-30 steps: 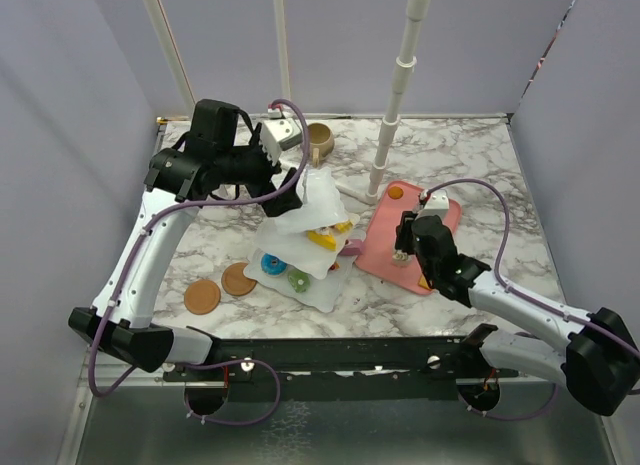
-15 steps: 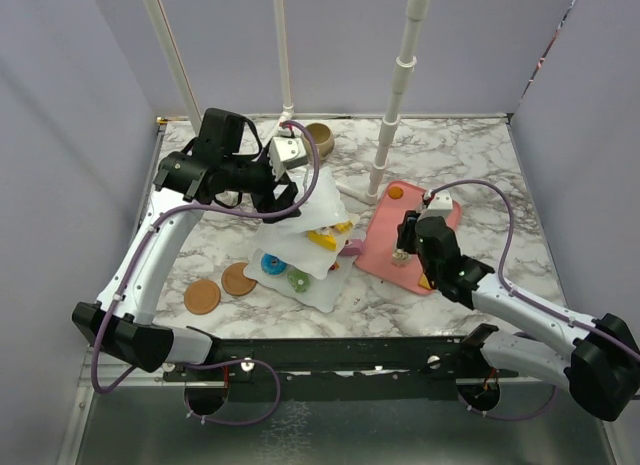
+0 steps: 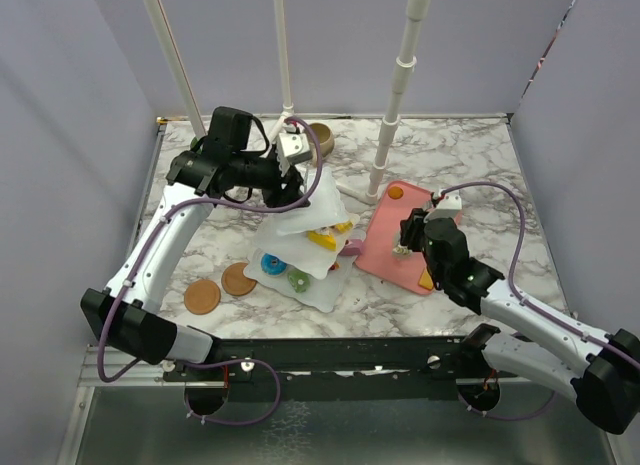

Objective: Serve the afternoon tea
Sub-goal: Adjust the desert table at the center of the board.

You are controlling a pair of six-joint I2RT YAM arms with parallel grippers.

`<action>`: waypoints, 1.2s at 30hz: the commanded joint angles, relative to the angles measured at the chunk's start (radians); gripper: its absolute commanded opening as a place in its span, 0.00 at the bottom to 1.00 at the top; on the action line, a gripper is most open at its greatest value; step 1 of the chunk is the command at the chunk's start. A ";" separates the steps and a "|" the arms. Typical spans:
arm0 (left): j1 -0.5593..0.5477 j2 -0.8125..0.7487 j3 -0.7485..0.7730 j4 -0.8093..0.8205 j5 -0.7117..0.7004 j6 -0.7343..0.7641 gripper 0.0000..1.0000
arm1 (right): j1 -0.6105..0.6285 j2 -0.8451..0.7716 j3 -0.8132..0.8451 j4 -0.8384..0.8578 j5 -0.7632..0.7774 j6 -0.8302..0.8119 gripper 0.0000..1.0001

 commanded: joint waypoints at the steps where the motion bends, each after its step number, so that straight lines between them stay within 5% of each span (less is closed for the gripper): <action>1: 0.006 0.034 0.009 0.077 0.083 -0.061 0.54 | 0.005 -0.022 0.000 -0.021 0.023 0.009 0.17; 11: 0.006 0.030 -0.033 0.239 0.021 -0.214 0.36 | 0.005 -0.037 0.036 -0.035 0.019 -0.008 0.15; 15: 0.006 0.009 -0.059 0.303 -0.046 -0.279 0.14 | 0.005 -0.034 0.053 -0.035 0.016 -0.014 0.14; 19: 0.006 -0.044 -0.115 0.404 -0.118 -0.337 0.04 | 0.005 -0.027 0.064 -0.029 0.010 -0.018 0.13; 26: -0.003 -0.165 -0.265 0.626 -0.291 -0.463 0.02 | 0.005 -0.015 0.086 -0.014 -0.005 -0.031 0.12; 36: -0.143 -0.225 -0.390 0.829 -0.750 -0.642 0.02 | 0.005 0.010 0.115 0.000 -0.032 -0.038 0.12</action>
